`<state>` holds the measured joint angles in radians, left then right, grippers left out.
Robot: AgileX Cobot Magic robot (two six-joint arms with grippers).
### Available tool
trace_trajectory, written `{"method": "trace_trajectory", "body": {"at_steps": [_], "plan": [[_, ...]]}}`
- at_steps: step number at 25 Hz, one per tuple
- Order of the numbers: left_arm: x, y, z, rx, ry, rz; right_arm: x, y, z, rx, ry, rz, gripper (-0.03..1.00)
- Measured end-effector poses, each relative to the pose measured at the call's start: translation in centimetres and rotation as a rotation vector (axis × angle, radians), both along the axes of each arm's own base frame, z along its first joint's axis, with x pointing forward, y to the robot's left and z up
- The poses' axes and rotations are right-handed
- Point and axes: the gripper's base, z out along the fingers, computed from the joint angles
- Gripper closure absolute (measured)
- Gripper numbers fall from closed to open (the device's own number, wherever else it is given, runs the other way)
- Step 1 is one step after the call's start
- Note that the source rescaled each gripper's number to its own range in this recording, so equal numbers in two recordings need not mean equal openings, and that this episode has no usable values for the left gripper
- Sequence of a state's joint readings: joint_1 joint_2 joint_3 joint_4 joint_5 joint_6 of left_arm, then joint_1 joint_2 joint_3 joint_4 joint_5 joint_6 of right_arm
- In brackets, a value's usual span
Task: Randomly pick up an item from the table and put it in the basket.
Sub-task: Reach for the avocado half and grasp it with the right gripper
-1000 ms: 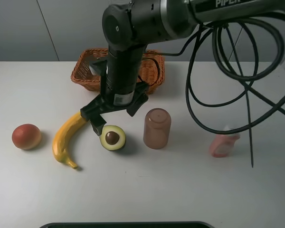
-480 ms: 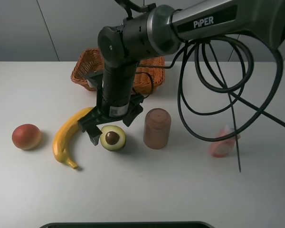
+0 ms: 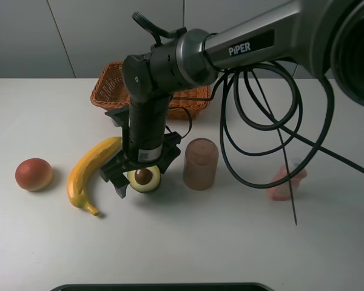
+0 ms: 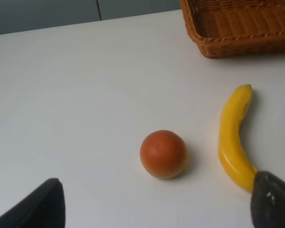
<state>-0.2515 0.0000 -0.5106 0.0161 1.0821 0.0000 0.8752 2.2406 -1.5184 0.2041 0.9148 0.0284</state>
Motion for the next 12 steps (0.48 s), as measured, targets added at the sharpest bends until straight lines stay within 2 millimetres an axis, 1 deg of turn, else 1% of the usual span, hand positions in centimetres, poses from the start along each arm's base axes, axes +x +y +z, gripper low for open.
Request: {"method": "trace_trajectory", "body": {"at_steps": [4, 11, 12], "plan": [[0.00, 0.00, 0.00, 0.000, 0.000, 0.000, -0.03, -0.03, -0.66, -0.011, 0.009, 0.009, -0.03], [0.00, 0.00, 0.00, 0.000, 0.000, 0.000, -0.05, -0.02, -0.70, -0.011, 0.009, 0.014, -0.03], [0.00, 0.00, 0.00, 0.000, 0.000, 0.000, -0.05, -0.01, -0.70, -0.011, 0.009, 0.014, 0.07]]}}
